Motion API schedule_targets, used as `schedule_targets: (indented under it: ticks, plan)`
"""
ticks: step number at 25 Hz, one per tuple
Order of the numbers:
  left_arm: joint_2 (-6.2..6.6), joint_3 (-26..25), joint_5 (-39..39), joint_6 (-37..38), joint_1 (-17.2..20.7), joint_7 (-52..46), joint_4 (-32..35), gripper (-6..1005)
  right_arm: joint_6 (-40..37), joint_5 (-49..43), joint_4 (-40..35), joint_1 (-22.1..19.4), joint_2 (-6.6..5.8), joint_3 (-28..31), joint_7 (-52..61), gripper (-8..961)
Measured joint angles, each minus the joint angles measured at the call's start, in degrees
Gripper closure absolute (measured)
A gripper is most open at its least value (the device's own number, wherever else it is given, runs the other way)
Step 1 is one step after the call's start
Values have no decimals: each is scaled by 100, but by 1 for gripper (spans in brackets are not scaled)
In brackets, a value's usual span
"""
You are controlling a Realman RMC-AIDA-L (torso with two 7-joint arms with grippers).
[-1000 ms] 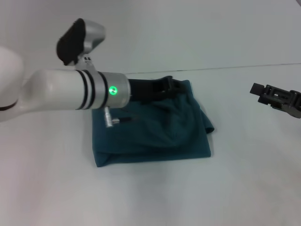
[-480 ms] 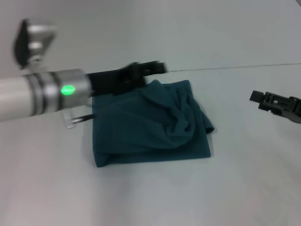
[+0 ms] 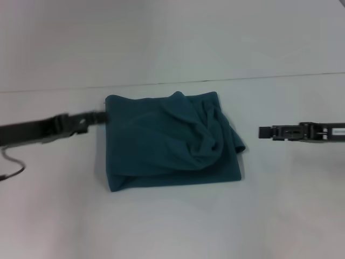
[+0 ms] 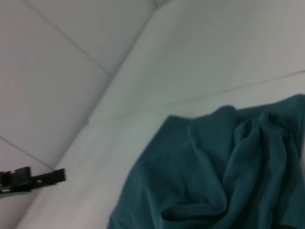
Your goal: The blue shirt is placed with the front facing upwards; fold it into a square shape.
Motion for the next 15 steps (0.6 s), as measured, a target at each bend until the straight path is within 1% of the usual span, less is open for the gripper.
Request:
schedule_targets:
  ticks: [1,4,8,11,15]
  plan:
    - [-4,-40,137,85,42,113,101,47,30,-154,-5,110,-1,0,54,125]
    - [-45,-80,608,200,159,314,339,49,155,-634,-11,442,-2,0,252,126]
    - [-76,-112,795,222,233,440,393,50,329,-1318,-65,943,26,-7,714,126]
    - [-107,-115,797,227,258,605,417,50,466,-1714,-183,1266,116,-149,1009,125]
    - [-112,-116,799,229,264,658,411,50,616,-2216,-342,1625,250,-685,1194,125]
